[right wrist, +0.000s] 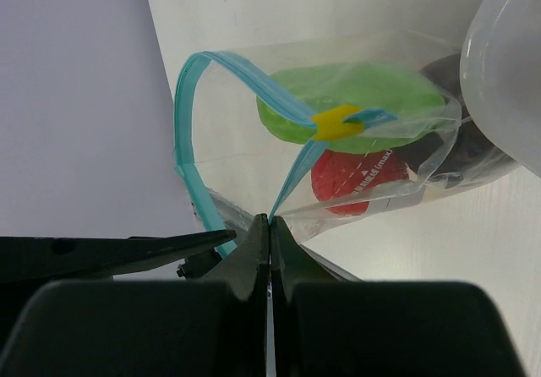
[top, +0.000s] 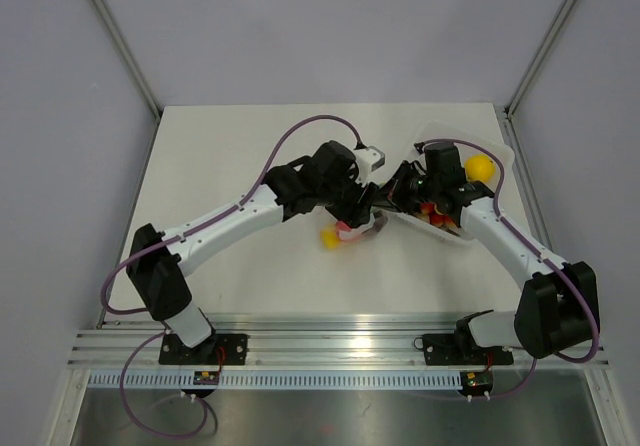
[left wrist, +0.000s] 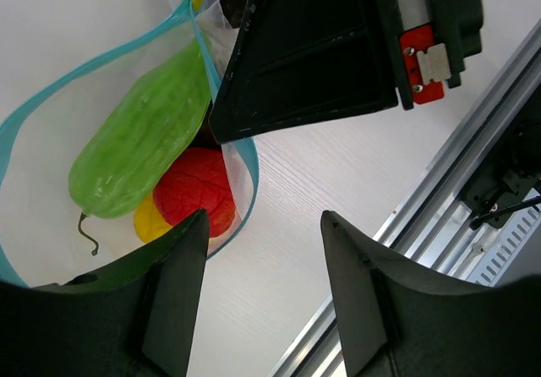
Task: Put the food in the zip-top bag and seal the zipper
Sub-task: Zip the zipper food storage bag at the center of the board.
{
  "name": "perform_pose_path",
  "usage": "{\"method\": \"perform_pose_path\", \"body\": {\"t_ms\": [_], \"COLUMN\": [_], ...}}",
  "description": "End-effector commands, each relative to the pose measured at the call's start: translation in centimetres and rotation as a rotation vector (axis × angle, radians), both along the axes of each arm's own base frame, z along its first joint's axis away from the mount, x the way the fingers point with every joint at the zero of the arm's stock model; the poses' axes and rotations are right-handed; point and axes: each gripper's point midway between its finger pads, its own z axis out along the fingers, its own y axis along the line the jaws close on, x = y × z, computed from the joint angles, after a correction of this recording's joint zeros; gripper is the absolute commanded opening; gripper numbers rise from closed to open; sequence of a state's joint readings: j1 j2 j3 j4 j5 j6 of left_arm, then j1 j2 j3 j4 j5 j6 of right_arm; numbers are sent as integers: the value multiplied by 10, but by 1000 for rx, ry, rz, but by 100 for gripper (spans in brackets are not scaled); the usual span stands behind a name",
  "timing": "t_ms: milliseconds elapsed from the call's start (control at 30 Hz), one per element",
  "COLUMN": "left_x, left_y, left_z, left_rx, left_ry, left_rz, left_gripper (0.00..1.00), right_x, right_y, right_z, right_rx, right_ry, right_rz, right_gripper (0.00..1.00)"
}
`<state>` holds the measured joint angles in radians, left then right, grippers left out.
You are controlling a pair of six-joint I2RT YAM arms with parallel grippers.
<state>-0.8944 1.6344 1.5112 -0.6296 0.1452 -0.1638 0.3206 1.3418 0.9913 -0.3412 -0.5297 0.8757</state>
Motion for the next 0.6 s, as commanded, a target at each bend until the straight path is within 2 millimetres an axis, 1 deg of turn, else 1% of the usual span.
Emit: {"method": "perform_pose_path", "body": {"t_ms": [0,167,300,467,533,567], "left_x": [13,20,24,19,16,14], "left_y": [-12,-12,-14,-20,-23,-25], "left_z": [10,8,4,-5,-6,-7], "left_rx": [-54,-38,-34,-40,-48,-56], "left_ry": [-56,-75,-82,-49,-36,-22], "left_rz": [15,37,36,6,-8,-17], "left_gripper": [57,50,46,45,34,25], "right_x": [-4,-6,-8,-10,-11,-13], "right_y": [8,7,6,6,6,7], "right_z": [22,21,20,22,22,23], "right_rx": [65,62,64,70,72,73], "right_ry": [-61,-63,-61,-63,-71,-77], "right_rz": [33,36,35,35,39,47], "right_gripper": [0,0,0,0,0,0]}}
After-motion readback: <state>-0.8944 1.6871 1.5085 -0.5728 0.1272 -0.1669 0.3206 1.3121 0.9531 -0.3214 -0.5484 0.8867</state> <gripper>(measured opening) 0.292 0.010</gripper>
